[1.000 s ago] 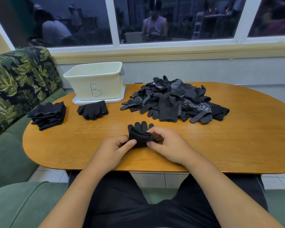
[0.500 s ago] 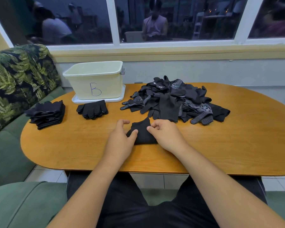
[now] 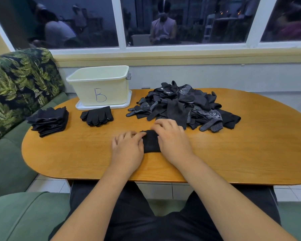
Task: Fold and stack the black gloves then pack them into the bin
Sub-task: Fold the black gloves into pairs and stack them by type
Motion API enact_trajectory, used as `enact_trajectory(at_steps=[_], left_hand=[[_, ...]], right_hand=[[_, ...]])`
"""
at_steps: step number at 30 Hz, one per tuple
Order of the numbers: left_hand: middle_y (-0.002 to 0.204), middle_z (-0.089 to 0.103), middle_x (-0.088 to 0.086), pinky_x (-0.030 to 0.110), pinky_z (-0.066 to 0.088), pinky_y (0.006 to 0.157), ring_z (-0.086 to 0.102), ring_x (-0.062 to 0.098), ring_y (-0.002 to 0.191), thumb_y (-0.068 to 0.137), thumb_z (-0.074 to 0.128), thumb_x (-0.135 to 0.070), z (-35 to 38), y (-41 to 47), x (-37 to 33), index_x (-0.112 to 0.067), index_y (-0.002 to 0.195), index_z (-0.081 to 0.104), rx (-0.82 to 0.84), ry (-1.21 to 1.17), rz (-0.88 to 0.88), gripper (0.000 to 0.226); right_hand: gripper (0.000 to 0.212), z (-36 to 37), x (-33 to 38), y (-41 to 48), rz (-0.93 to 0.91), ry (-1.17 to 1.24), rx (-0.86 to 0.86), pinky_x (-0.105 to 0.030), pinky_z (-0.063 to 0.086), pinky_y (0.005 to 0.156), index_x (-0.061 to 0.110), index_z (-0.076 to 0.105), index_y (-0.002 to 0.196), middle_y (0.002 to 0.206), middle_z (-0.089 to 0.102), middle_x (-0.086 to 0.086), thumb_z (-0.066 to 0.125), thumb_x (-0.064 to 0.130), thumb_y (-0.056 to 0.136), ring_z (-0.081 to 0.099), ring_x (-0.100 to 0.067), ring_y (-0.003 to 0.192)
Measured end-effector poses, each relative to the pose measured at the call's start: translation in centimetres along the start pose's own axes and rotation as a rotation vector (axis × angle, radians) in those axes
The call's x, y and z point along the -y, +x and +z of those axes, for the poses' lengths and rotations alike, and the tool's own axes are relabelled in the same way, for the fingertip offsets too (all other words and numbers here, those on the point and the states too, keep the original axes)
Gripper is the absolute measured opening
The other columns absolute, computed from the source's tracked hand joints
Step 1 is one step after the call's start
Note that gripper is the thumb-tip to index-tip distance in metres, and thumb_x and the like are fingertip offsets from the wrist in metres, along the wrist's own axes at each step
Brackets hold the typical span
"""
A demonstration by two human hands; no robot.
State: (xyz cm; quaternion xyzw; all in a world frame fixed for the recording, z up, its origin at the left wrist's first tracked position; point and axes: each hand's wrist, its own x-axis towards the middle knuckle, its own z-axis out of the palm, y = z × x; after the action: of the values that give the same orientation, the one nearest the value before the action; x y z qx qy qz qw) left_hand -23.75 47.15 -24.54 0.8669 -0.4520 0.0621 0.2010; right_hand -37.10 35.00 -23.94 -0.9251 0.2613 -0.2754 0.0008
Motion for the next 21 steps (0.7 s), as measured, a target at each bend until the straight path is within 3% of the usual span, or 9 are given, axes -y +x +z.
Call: enact_trajectory(at_steps=[2, 4, 9, 13, 16, 18, 21], left_hand=[[0.144, 0.057, -0.013, 0.052, 0.025, 0.123, 0.042, 0.017, 0.139, 0.111, 0.037, -0.039, -0.1, 0.1, 0.3, -0.048, 0.147, 0.054, 0.032, -0.048, -0.041, 0.041], [0.145, 0.057, -0.013, 0.052, 0.024, 0.124, 0.041, 0.019, 0.14, 0.111, 0.038, -0.038, -0.3, 0.1, 0.7, -0.048, 0.146, 0.055, 0.052, -0.122, -0.09, 0.04], [0.14, 0.059, -0.014, 0.047, 0.027, 0.123, 0.043, 0.017, 0.138, 0.111, 0.043, -0.036, -0.3, 0.0, 0.9, -0.042, 0.142, 0.058, 0.006, -0.197, -0.096, 0.035], [0.126, 0.058, -0.018, 0.041, 0.042, 0.11, 0.043, 0.011, 0.129, 0.102, 0.06, -0.029, -1.0, -0.9, 1.1, -0.037, 0.124, 0.065, -0.077, -0.394, 0.085, 0.024], [0.134, 0.054, -0.024, 0.036, 0.031, 0.117, 0.035, 0.008, 0.142, 0.096, 0.07, -0.042, -1.4, -1.5, 1.1, -0.04, 0.12, 0.068, 0.039, -0.349, 0.28, 0.024], [0.138, 0.053, -0.024, 0.035, 0.022, 0.12, 0.028, 0.006, 0.147, 0.095, 0.07, -0.048, -1.4, -1.5, 0.8, -0.041, 0.12, 0.069, 0.084, -0.27, 0.292, 0.026], [0.133, 0.058, -0.024, 0.039, 0.026, 0.121, 0.034, 0.006, 0.143, 0.1, 0.068, -0.045, -1.2, -1.2, 0.6, -0.038, 0.119, 0.071, 0.054, -0.254, 0.268, 0.021]], right_hand=[[0.042, 0.1, -0.8, 0.3, -0.1, 0.078, 0.126, -0.043, 0.045, 0.105, 0.032, 0.071, 0.129, 0.14, 0.062, 0.012, 0.056, 0.007, 0.099, 0.049, -0.018, 0.135], [0.049, 0.1, -1.1, 0.3, -0.066, 0.157, 0.232, -0.046, 0.043, 0.11, 0.031, 0.07, 0.135, 0.144, 0.064, 0.013, 0.05, 0.004, 0.1, 0.052, -0.017, 0.135], [0.051, 0.2, -1.1, 0.0, 0.015, 0.229, 0.254, -0.042, 0.039, 0.117, 0.03, 0.068, 0.142, 0.149, 0.062, 0.012, 0.048, 0.005, 0.101, 0.052, -0.015, 0.138], [0.045, 0.3, -1.0, -0.2, 0.045, 0.209, 0.238, -0.043, 0.029, 0.123, 0.04, 0.065, 0.135, 0.142, 0.065, 0.016, 0.044, 0.011, 0.107, 0.042, -0.014, 0.145], [0.036, 0.2, -1.1, -0.3, 0.075, 0.237, 0.247, -0.042, 0.028, 0.122, 0.041, 0.062, 0.12, 0.136, 0.069, 0.014, 0.041, 0.014, 0.11, 0.038, -0.017, 0.149], [0.033, -0.2, -0.9, -0.4, 0.106, 0.264, 0.283, -0.043, 0.026, 0.123, 0.041, 0.061, 0.118, 0.138, 0.068, 0.014, 0.038, 0.018, 0.112, 0.035, -0.018, 0.151], [0.028, -1.0, -0.6, -0.6, 0.11, 0.3, 0.324, -0.043, 0.022, 0.126, 0.041, 0.061, 0.12, 0.145, 0.064, 0.016, 0.039, 0.03, 0.11, 0.034, -0.019, 0.152]])
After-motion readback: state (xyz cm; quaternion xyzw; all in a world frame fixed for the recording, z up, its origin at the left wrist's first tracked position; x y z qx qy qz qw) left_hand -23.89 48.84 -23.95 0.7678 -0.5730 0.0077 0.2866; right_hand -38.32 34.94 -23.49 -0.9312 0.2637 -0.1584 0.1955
